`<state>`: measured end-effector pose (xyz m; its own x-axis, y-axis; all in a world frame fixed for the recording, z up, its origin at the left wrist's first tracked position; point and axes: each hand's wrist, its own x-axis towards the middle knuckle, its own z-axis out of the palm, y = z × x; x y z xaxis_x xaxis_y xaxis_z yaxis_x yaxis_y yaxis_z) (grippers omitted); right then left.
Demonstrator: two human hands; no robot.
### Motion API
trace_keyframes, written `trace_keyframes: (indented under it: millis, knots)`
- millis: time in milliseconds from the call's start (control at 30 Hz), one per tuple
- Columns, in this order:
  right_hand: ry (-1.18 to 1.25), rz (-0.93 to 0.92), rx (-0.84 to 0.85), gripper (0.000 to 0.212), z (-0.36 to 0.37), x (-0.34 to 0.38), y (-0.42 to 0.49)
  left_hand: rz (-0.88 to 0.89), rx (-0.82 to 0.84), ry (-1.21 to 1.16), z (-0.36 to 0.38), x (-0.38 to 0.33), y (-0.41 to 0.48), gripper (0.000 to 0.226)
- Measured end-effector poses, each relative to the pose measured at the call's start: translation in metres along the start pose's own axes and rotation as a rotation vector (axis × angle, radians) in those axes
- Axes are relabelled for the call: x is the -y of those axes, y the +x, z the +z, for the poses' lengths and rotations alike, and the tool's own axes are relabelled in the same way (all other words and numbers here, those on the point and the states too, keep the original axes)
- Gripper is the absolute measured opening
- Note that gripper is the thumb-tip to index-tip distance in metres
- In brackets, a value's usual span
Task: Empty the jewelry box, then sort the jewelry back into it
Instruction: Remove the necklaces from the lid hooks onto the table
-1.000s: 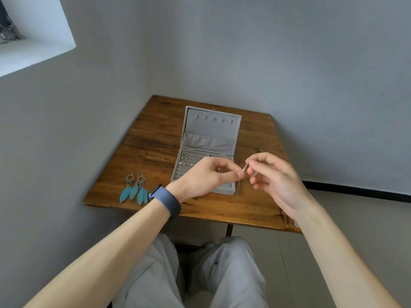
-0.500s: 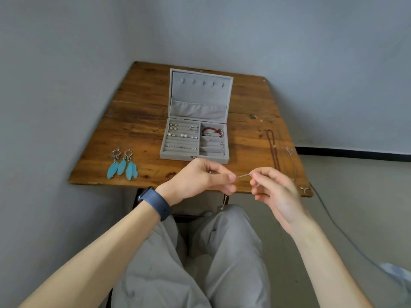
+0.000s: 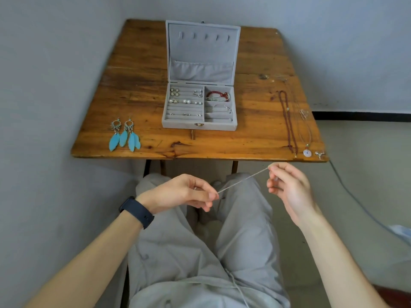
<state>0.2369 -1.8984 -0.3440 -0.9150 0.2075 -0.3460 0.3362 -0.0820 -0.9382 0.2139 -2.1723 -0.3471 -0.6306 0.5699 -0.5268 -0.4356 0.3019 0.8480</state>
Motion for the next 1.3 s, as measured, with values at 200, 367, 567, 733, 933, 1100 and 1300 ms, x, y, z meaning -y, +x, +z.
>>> trace_keyframes:
  millis: [200,367,567,733,933,1100,1300]
  knots:
    - [-0.062,0.029,-0.07,0.01,-0.01,-0.025,0.002,-0.036,-0.16,0.061,-0.013,0.014,-0.007,0.02]
    - [-0.151,-0.004,-0.133,0.009,-0.009,-0.037,0.004,-0.034,-0.244,0.17,-0.022,0.017,-0.007,0.014]
    - [-0.501,-0.095,0.098,0.017,0.003,-0.043,-0.006,0.181,-0.355,0.268,-0.023,-0.007,-0.014,0.013]
    - [-0.932,-0.166,0.356,0.011,0.02,-0.043,-0.004,0.353,-0.37,0.421,-0.021,-0.056,-0.02,0.016]
    - [-0.458,-0.318,0.367,0.027,0.06,0.017,-0.002,0.376,-0.288,0.597,-0.027,-0.107,-0.022,0.021]
    - [-0.347,-0.433,0.414,0.02,0.086,0.062,-0.002,0.374,-0.289,0.727,-0.034,-0.129,-0.023,0.023]
    - [-0.474,-0.504,0.381,0.004,0.102,0.073,0.009,0.392,-0.387,0.78,-0.048,-0.137,-0.032,0.021]
